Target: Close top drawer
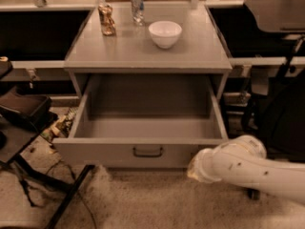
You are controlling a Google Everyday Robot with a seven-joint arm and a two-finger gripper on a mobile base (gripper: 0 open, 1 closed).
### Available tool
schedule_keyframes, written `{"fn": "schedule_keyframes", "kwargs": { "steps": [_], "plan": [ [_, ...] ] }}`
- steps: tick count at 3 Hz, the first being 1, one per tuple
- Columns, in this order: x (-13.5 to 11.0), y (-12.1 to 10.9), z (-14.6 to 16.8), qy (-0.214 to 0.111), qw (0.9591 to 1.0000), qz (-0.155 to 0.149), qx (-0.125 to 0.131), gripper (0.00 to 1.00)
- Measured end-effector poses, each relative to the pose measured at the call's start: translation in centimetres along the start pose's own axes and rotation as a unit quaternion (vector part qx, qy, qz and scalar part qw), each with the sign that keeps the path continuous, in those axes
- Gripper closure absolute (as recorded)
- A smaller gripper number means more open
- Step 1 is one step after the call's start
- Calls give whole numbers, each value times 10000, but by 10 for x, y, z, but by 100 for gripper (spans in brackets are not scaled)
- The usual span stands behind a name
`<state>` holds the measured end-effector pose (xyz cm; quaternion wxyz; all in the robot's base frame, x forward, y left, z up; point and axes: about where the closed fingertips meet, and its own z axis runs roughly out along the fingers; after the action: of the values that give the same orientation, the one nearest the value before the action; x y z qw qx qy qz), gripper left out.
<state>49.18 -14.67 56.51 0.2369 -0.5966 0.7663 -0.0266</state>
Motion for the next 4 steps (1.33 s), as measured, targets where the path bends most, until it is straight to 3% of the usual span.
{"fn": "schedule_keyframes", "kwargs": {
  "steps": [1, 2, 3, 4],
  "plan": [
    [0, 1, -1, 0, 10000, 0, 0, 100],
    [-10, -38, 22, -230, 9994, -117, 214, 100],
    [-11, -46, 26, -276, 9992, -137, 260, 100],
    [-16, -83, 38, -380, 9981, -217, 440, 100]
  ]
}}
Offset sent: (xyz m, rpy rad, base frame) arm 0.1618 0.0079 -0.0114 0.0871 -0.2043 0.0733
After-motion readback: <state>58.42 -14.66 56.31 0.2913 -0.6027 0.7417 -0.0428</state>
